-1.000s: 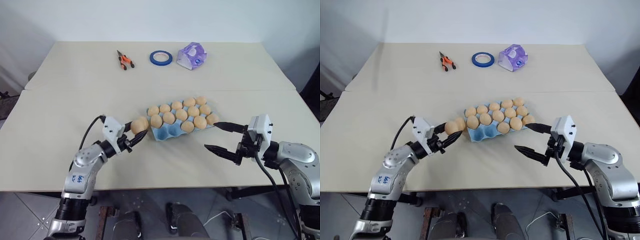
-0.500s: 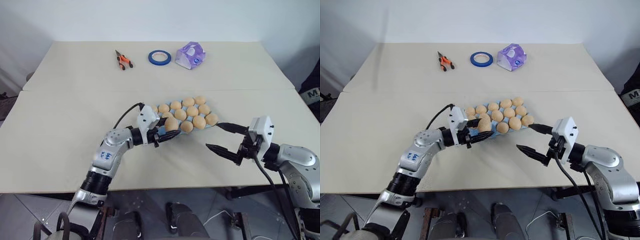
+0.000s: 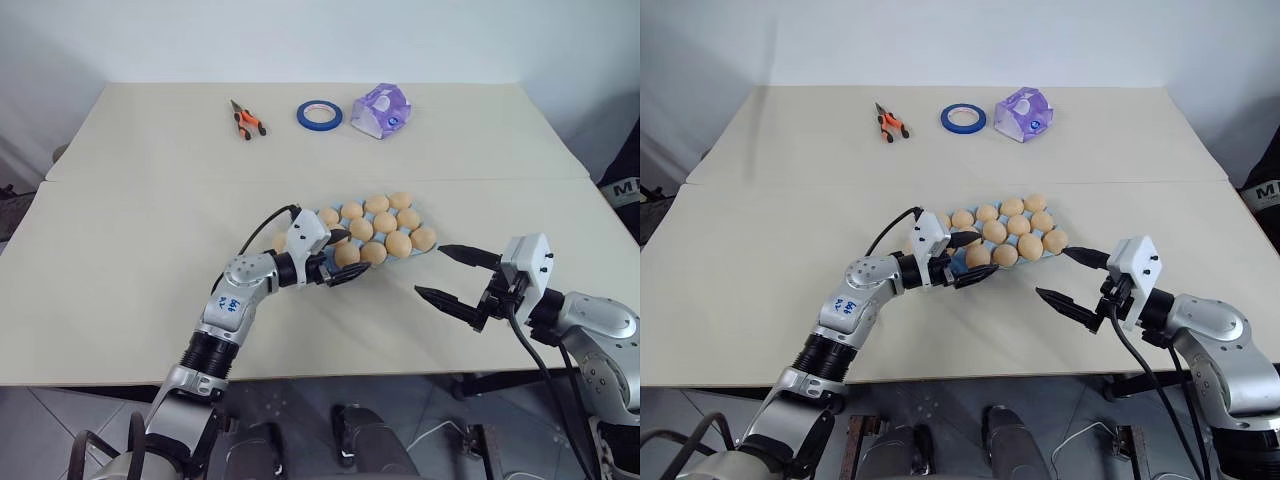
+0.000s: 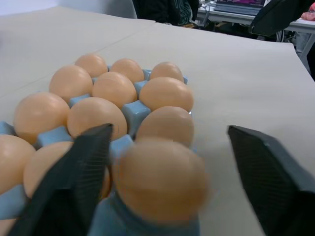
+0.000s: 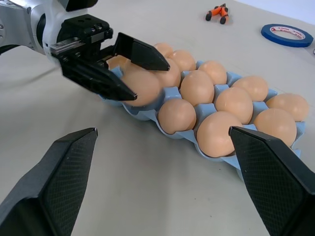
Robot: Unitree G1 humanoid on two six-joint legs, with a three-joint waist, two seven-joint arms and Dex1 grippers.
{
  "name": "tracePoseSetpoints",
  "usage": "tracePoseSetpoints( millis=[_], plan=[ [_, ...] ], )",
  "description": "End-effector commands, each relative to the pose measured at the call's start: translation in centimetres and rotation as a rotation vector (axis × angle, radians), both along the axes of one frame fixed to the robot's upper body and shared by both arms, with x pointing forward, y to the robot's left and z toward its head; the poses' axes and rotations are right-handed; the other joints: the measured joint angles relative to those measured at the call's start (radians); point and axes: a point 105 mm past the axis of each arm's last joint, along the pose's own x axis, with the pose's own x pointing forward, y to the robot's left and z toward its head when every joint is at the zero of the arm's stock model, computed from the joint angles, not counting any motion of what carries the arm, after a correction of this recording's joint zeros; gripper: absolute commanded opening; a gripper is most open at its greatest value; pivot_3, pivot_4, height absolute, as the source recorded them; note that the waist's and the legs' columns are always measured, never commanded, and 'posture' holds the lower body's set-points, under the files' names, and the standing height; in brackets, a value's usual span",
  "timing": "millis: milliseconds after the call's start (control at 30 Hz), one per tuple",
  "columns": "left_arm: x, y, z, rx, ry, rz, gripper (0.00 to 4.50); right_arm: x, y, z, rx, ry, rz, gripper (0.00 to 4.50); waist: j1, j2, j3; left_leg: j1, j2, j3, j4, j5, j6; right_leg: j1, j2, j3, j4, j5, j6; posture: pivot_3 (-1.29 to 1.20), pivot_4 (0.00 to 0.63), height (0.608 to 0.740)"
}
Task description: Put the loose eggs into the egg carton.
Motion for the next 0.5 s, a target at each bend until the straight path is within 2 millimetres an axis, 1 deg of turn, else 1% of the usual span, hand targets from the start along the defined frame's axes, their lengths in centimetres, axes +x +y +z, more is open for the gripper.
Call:
tracePoseSetpoints(
  millis=[33,167,233,367,433,500],
  plan=[
    [-0.3,0.3,1.4,-0.014,-0.049,0.008,4.47,-0.3,0.0,1.3,0.004,-0.062,0.01,4.5,0.0,0.0,0.0,0.0,0.0,0.0,0.0,0.0,0.0,0.0,0.0,0.0,0.0,0.0,0.0,0.0,0.15,0.74],
    [-1.1,1.5,2.0,-0.023,-0.066,0.013,4.47,-0.1,0.0,1.3,0.003,-0.063,0.013,4.5,-0.004,0.0,0.0,0.0,0.0,0.0,0.0,0.0,0.0,0.0,0.0,0.0,0.0,0.0,0.0,0.0,0.15,0.74],
    [-2.0,2.8,2.3,-0.047,-0.065,0.017,4.47,-0.1,0.0,1.4,0.005,-0.064,0.016,4.5,-0.005,0.0,0.0,0.0,0.0,0.0,0.0,0.0,-0.001,0.0,0.0,0.0,0.002,0.0,0.0,0.0,0.15,0.74],
    [-4.3,6.5,1.7,-0.049,-0.01,0.021,4.47,-0.1,0.1,1.3,0.005,-0.06,0.024,4.5,-0.008,0.0,0.0,0.001,0.001,0.0,0.0,0.001,-0.002,-0.001,0.0,0.0,0.005,-0.001,-0.001,0.0,0.15,0.74],
    [-4.7,8.1,1.7,-0.048,0.002,0.053,4.47,-0.2,0.1,1.2,0.003,-0.057,0.032,4.5,-0.006,0.0,0.0,0.002,0.001,0.0,0.0,0.001,-0.003,-0.001,0.0,0.0,0.006,-0.001,-0.002,0.0,0.15,0.74],
    [-4.9,10.2,1.8,-0.052,0.011,0.107,4.47,-0.1,0.2,1.3,0.005,-0.057,0.038,4.5,-0.005,0.0,0.0,0.002,0.001,0.0,0.0,0.002,-0.002,0.0,0.0,0.0,0.006,-0.001,-0.002,0.0,0.15,0.74]
  ],
)
